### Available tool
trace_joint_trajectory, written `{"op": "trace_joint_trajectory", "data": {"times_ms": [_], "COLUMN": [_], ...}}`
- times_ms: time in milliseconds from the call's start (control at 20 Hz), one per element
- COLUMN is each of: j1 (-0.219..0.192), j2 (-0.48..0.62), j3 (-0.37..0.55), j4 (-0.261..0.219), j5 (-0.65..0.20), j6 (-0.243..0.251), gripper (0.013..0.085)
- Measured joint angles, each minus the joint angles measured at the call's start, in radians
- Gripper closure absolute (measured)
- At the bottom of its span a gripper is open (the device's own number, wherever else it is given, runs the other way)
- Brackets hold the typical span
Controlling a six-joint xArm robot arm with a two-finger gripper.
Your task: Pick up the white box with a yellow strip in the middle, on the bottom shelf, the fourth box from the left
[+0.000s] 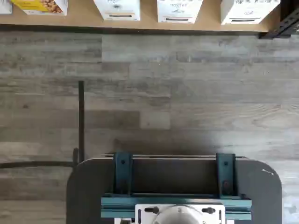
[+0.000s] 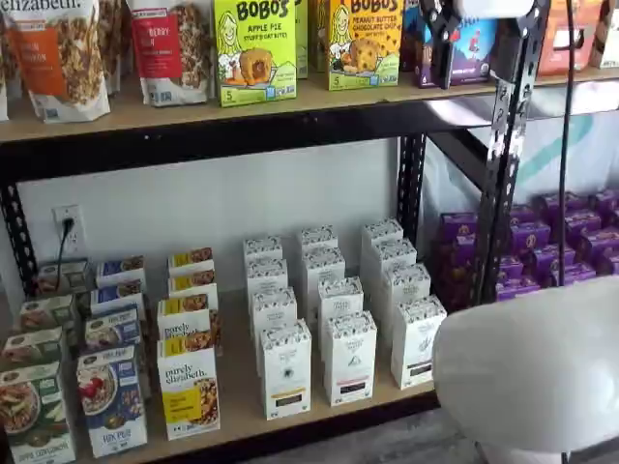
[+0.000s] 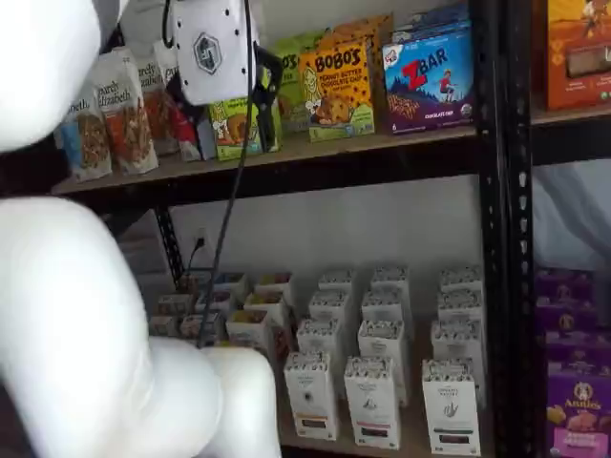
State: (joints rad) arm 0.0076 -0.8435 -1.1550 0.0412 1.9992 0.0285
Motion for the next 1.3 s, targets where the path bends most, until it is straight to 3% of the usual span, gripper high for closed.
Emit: {"op": "trace_joint_trajectory", "data": {"times_ms": [50,100,150,300,750,950,1100,1300], "j1": [-0.019,-0.097,-0.12,-0.13,-0.048,-0.003,0.004,0.054], "j2": [0.005,0.024,0.029,0.035,0.024,0.005,-0.004,-0.018], "j3": [-0.004,-0.017,-0.02,-0.022,0.035,0.098,0.136,0.22], "j4": [0.022,0.105,0.133,0.15,0.098,0.081,0.088,0.058], "j5": [0.01,0.047,0.057,0.066,-0.003,-0.073,-0.11,-0.197], "j6": [-0.008,-0.04,-0.051,-0.058,-0.009,0.023,0.029,0.061], "gripper": [0.013,0.013,0.013,0.013,0.013,0.013,0.013,0.013]}}
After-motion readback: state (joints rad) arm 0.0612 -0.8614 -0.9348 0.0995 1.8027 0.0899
